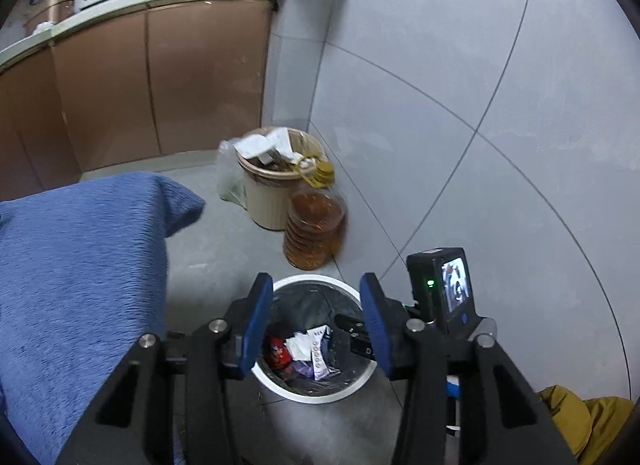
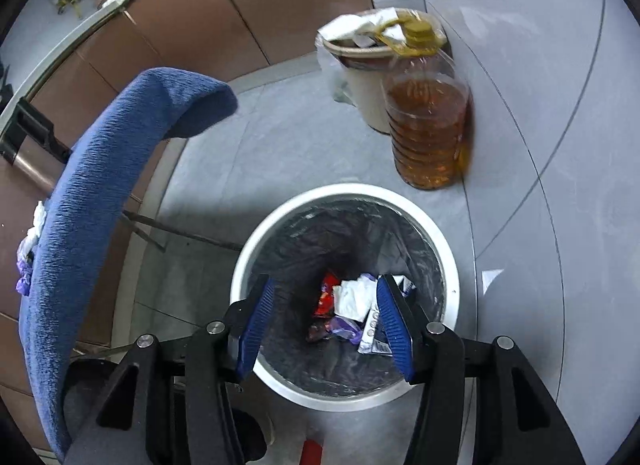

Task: Collect trash
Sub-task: 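Move both open tools back over the table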

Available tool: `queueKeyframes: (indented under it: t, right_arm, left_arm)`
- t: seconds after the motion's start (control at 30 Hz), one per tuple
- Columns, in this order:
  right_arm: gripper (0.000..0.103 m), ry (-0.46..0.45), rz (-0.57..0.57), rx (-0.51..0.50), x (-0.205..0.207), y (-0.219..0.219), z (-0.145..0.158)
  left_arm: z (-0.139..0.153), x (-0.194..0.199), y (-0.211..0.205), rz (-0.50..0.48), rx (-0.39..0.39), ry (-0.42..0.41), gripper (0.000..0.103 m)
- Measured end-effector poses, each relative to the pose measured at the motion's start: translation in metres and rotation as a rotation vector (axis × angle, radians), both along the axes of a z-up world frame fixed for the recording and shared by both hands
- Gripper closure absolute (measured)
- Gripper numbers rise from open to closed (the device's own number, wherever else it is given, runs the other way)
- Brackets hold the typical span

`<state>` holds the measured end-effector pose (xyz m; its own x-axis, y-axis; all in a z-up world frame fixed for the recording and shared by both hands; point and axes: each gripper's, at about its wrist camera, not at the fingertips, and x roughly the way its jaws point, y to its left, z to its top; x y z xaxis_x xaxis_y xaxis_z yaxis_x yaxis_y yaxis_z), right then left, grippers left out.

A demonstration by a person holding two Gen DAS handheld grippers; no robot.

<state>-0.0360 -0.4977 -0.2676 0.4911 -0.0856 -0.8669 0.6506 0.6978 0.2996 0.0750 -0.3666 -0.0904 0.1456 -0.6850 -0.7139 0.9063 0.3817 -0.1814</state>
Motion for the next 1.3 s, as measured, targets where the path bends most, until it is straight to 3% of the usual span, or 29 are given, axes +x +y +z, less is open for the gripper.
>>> queueKeyframes:
  t: [0.2, 0.43, 0.87, 1.13, 1.3]
  right_arm:
    - [0.048, -0.07, 0.047, -0.046, 0.012, 0.018, 0.039]
    - [0.043, -0.18, 0.13, -0.117, 0.028, 0.053, 0.099]
    - [0.021, -0.372, 0.326, -0.25, 0.058, 0.142, 0.202]
    - [0.008, -0.444, 0.413, -0.318, 0.069, 0.195, 0.242]
    - [0.002, -0.474, 0.457, -0.356, 0.07, 0.221, 0.261]
  left_arm:
    - [0.019, 0.012, 0.04, 0.102, -0.046, -0.034, 0.06]
    - [0.039, 0.033, 0.105, 0.297, -0.103, -0.111, 0.06]
    - [0.065, 0.05, 0.26, 0.63, -0.174, -0.221, 0.057]
    - [0.071, 0.057, 0.345, 0.83, -0.194, -0.241, 0.054]
    - [0.073, 0.047, 0.375, 0.906, -0.225, -0.258, 0.054]
